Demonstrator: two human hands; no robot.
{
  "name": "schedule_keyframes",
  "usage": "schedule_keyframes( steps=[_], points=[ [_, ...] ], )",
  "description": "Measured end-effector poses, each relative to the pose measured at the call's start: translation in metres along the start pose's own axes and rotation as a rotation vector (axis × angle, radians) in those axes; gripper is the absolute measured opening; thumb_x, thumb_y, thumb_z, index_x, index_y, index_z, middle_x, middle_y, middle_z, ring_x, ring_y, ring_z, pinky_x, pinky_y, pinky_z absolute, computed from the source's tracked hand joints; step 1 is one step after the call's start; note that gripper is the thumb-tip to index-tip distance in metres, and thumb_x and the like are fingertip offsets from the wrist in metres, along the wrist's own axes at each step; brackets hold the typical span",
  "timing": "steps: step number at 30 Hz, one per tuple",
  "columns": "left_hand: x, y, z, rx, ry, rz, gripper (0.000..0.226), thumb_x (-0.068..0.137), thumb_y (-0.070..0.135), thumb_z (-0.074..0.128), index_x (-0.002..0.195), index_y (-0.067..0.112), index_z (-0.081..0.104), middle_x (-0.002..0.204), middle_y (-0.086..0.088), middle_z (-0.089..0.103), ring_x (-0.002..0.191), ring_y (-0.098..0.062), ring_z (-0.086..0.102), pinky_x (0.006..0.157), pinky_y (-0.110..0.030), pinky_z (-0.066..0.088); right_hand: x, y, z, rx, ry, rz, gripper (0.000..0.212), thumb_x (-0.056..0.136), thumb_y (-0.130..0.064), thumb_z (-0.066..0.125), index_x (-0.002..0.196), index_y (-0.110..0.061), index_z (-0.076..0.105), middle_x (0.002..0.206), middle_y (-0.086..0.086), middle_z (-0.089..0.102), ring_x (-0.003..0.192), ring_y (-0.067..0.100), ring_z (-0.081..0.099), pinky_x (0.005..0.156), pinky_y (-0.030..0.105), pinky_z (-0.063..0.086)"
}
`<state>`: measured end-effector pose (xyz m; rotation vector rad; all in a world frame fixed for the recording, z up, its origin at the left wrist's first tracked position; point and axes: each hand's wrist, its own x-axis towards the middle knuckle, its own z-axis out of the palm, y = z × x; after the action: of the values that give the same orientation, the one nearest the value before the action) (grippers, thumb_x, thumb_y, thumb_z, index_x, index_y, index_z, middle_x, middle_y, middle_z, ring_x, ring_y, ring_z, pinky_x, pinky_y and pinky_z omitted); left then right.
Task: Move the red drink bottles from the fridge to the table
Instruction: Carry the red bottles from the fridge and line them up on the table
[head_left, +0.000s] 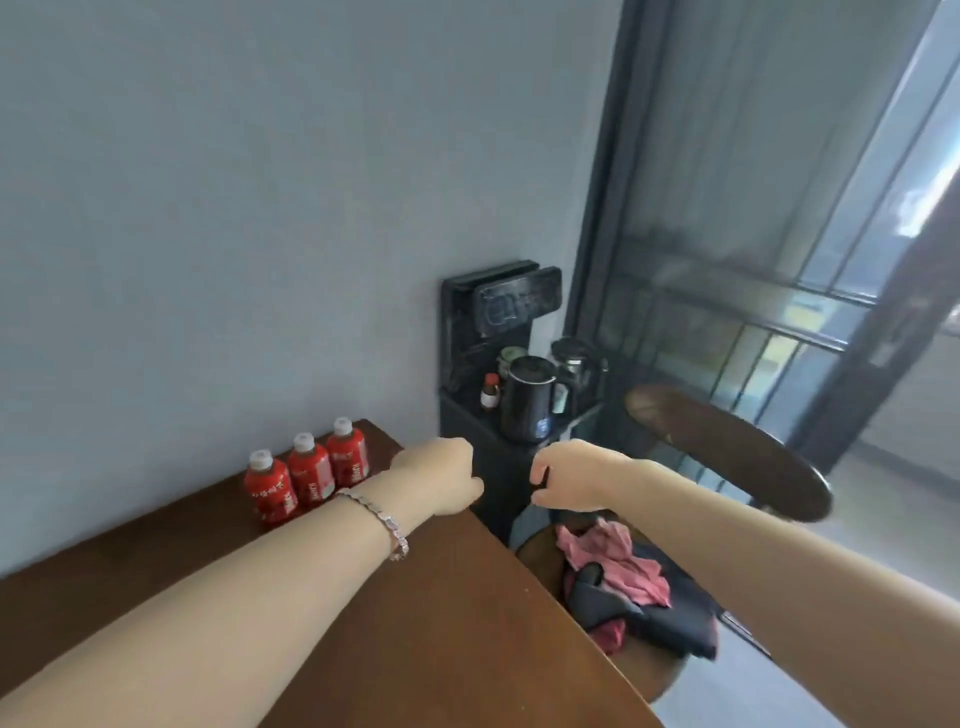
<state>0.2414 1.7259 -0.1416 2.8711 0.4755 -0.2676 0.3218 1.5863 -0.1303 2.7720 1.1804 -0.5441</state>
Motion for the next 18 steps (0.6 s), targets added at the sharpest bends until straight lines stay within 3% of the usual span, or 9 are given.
schedule_keyframes(
  steps=[4, 7, 12, 18],
  points=[
    [-0.025, 0.111, 0.003, 0.061, -0.018, 0.247, 0.029, 0.093, 0.035, 0.045, 0.111, 0.015, 0.055, 0.116, -0.005, 0.059, 0.104, -0.026, 0.057, 0.084, -0.034, 0.044, -0.112, 0.065, 0.008, 0.034, 0.068, 0.224, 0.034, 0.093, -0.025, 0.048, 0.115, -0.004, 0.064, 0.114, 0.013, 0.064, 0.107, 0.031, 0.060, 0.090, 0.033, 0.049],
    [-0.053, 0.211, 0.006, 0.095, -0.003, 0.451, 0.029, 0.093, 0.034, 0.045, 0.112, 0.015, 0.055, 0.118, -0.005, 0.059, 0.105, -0.026, 0.057, 0.086, -0.034, 0.044, -0.204, 0.118, 0.019, 0.086, 0.113, 0.406, 0.033, 0.094, -0.023, 0.048, 0.111, -0.002, 0.066, 0.083, 0.008, 0.061, 0.090, 0.028, 0.058, 0.079, 0.028, 0.049],
    [-0.120, 0.387, 0.023, 0.114, 0.018, 0.810, 0.027, 0.092, 0.033, 0.046, 0.108, 0.015, 0.058, 0.116, -0.006, 0.062, 0.104, -0.026, 0.059, 0.082, -0.032, 0.045, -0.373, 0.207, 0.053, 0.182, 0.219, 0.758, 0.033, 0.093, -0.026, 0.050, 0.114, -0.006, 0.065, 0.117, 0.013, 0.065, 0.108, 0.031, 0.060, 0.088, 0.030, 0.049],
    [-0.241, 0.597, 0.075, 0.117, 0.044, 1.126, 0.028, 0.090, 0.032, 0.048, 0.106, 0.014, 0.063, 0.112, -0.004, 0.063, 0.100, -0.025, 0.060, 0.072, -0.026, 0.042, -0.605, 0.295, 0.110, 0.257, 0.303, 1.124, 0.022, 0.089, -0.028, 0.056, 0.101, -0.015, 0.069, 0.110, 0.005, 0.067, 0.102, 0.025, 0.062, 0.084, 0.033, 0.052]
  ],
)
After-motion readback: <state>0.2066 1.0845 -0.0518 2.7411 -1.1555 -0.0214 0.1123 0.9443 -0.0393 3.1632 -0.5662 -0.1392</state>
